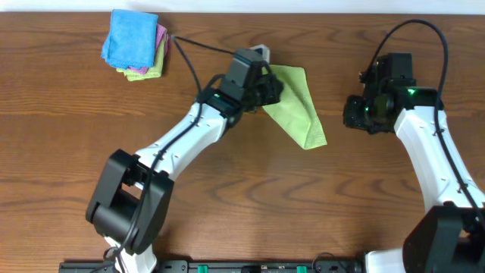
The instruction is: Fold the cloth
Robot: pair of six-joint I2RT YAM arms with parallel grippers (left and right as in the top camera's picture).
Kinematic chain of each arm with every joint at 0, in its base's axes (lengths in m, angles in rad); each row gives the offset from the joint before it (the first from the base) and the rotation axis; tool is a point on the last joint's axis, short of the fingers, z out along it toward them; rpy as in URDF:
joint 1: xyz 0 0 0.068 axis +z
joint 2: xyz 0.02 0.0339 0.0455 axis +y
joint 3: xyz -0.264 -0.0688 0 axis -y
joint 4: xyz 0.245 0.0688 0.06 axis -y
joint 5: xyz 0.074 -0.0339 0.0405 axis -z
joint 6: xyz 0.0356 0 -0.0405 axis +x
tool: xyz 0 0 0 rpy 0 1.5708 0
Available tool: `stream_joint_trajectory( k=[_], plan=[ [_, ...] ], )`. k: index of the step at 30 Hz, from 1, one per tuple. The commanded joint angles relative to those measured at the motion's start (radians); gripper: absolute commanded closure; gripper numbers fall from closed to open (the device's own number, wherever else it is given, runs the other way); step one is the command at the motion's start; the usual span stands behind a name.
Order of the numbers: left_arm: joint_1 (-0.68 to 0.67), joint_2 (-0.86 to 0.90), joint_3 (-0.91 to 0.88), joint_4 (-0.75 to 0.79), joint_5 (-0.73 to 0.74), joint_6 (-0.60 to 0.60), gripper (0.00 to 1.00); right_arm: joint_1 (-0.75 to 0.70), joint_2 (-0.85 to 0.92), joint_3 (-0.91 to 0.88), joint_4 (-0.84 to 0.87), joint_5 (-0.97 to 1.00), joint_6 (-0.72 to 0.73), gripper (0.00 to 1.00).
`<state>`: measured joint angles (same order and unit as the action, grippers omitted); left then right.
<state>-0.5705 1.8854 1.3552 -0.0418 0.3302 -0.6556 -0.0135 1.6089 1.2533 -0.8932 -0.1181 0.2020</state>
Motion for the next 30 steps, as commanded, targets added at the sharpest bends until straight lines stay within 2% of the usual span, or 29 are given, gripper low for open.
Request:
stream_joint_trajectory(
  k=[1,2,6,12,16,22,30],
  plan=[
    [-0.023,0.008,0.011,-0.01,-0.093,-0.002,0.13,0.006,-0.005,-0.005,-0.008,0.005,0.003,0.74],
    [-0.026,0.008,0.011,-0.014,-0.1,0.002,0.05,0.01,-0.005,-0.005,-0.007,0.005,0.003,0.74],
    [-0.021,0.008,0.011,-0.044,-0.108,0.005,0.05,0.021,-0.005,-0.005,-0.009,0.005,0.003,0.74],
    [0.0,0.008,0.011,-0.216,-0.124,0.003,0.05,0.023,-0.006,-0.005,-0.01,-0.018,0.003,0.75],
    [-0.001,0.01,0.005,-0.243,-0.124,-0.031,0.05,0.023,-0.006,-0.005,-0.008,-0.023,0.004,0.75],
    [-0.006,0.1,0.005,-0.079,-0.012,-0.056,0.05,0.023,-0.006,-0.005,-0.004,-0.048,0.003,0.75],
    [-0.006,0.223,0.006,0.113,0.016,-0.06,0.05,0.023,-0.006,-0.005,-0.008,-0.048,0.002,0.75]
  ],
)
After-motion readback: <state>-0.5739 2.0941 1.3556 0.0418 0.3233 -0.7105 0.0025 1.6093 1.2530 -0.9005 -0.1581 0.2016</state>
